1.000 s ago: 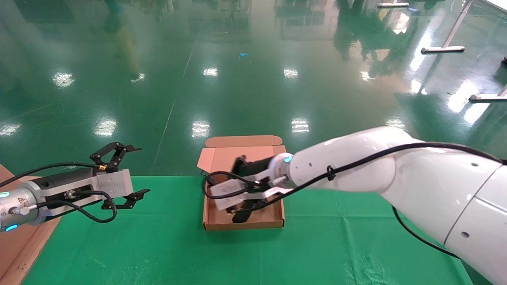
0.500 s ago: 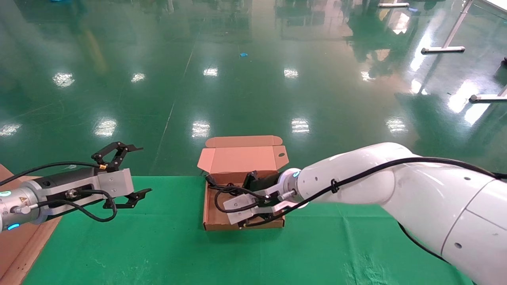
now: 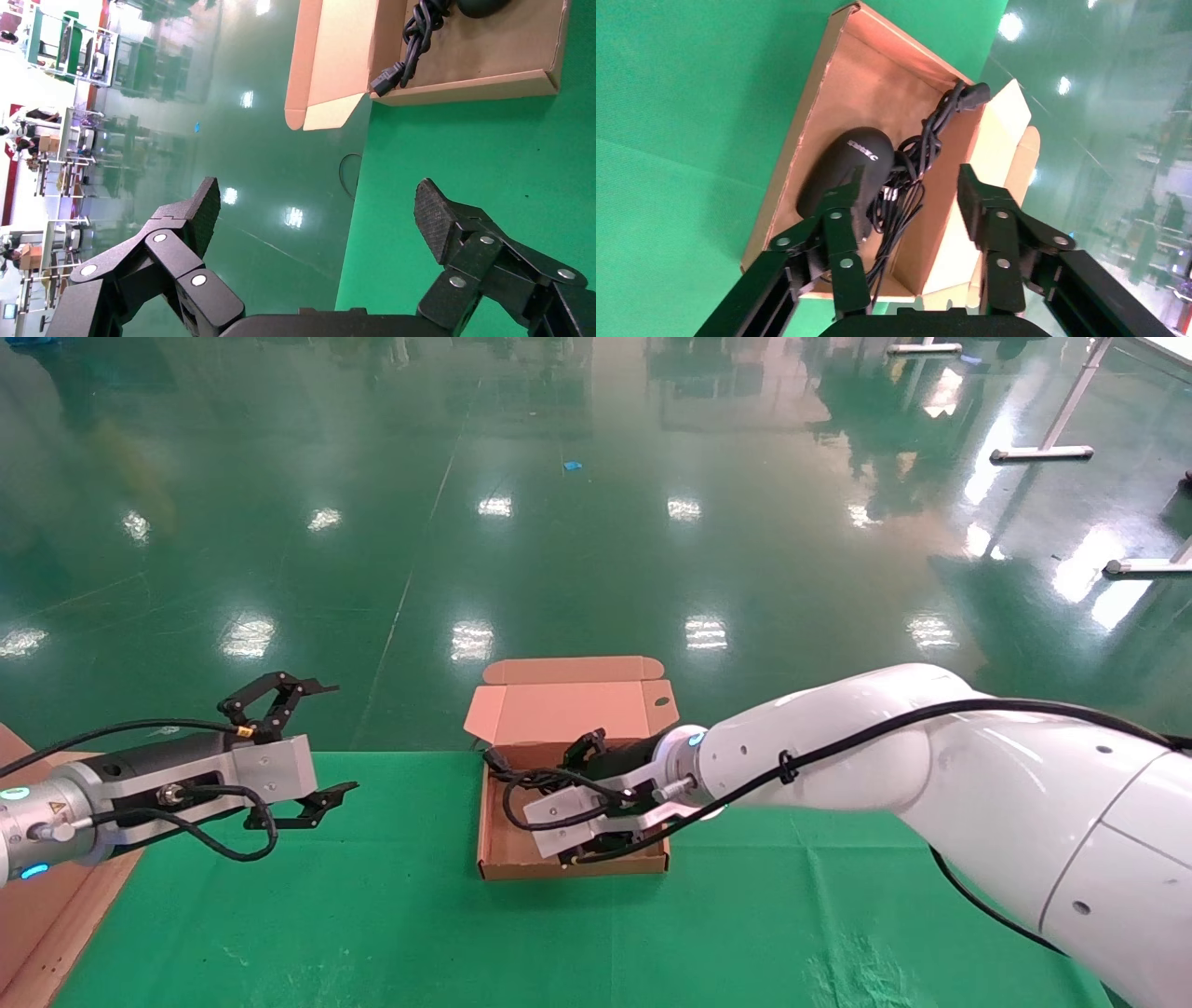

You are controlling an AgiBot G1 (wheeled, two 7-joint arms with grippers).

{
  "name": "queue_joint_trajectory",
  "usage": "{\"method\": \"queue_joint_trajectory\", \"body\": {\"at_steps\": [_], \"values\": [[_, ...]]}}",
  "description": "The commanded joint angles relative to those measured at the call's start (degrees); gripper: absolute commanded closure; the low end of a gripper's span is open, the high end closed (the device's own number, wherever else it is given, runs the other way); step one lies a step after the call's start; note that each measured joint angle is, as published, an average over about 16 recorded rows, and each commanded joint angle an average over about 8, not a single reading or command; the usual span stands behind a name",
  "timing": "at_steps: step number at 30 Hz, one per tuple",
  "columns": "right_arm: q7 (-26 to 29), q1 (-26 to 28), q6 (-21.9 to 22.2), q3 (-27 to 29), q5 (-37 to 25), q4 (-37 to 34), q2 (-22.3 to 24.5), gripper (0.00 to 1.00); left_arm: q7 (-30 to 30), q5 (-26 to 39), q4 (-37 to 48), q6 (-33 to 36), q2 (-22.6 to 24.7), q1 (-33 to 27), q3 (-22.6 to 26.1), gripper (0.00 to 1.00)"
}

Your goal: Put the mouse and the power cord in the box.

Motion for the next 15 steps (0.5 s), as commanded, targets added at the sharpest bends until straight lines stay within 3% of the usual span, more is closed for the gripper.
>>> {"method": "queue_joint_trajectory", "body": {"at_steps": [1, 7, 15], "values": [[0.0, 0.1, 0.0, 0.0, 0.0, 0.0, 0.0, 0.0, 0.0, 0.1, 0.0, -0.1, 0.0, -0.1, 0.1, 0.0], [0.3, -0.7, -1.0, 1.5, 0.9, 0.8, 1.1, 0.0, -1.1, -0.6, -0.3, 1.6, 0.0, 0.5, -1.2, 0.0], [2.5, -5.4, -6.7, 10.1, 6.3, 4.1, 6.0, 0.0, -5.3, -3.5, -1.3, 8.8, 0.2, 2.7, -6.8, 0.0]]}}
